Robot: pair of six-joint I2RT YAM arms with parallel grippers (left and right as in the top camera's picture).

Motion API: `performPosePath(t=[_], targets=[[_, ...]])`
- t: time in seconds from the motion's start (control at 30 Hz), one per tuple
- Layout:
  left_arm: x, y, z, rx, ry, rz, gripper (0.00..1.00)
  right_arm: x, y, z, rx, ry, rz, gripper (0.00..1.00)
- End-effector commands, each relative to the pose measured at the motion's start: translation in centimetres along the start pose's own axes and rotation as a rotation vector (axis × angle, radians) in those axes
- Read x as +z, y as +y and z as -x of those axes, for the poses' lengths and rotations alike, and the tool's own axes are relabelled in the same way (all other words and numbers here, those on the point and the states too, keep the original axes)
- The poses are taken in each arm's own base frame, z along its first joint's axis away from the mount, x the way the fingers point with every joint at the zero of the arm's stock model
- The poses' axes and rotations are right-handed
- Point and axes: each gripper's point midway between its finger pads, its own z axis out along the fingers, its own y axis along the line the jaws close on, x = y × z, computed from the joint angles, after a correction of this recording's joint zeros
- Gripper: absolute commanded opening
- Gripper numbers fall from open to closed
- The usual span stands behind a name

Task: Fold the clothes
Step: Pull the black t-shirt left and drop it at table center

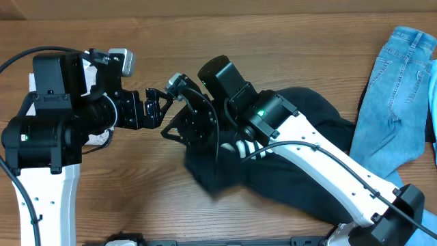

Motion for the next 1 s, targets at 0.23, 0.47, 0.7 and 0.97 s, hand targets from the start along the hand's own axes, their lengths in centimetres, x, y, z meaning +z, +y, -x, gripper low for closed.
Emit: performPosePath(t=[0.23,0.47,0.7,0.97], targets=[[-0.4,-0.3,0.3,0.035,-0.01,0.006,1.0,-21.0,-24.5,-6.6,0.899,-0.218,-0.785,0.63],[-0.4,0.0,0.4,0.036,-0.013,0.024,1.0,-28.7,-33.7,-24.1,1.503,-0.106,-0.95,0.52],[-0.4,0.0,0.2,0.042,-0.007,0.024,1.0,-31.0,-32.8,-32.9,1.742,0.041,-1.2,0.91],[-0.4,0.1,0.3,0.08,-0.01,0.028,1.0,-29.8,-31.4,-28.7,1.549,-0.056,-0.808,0.89]])
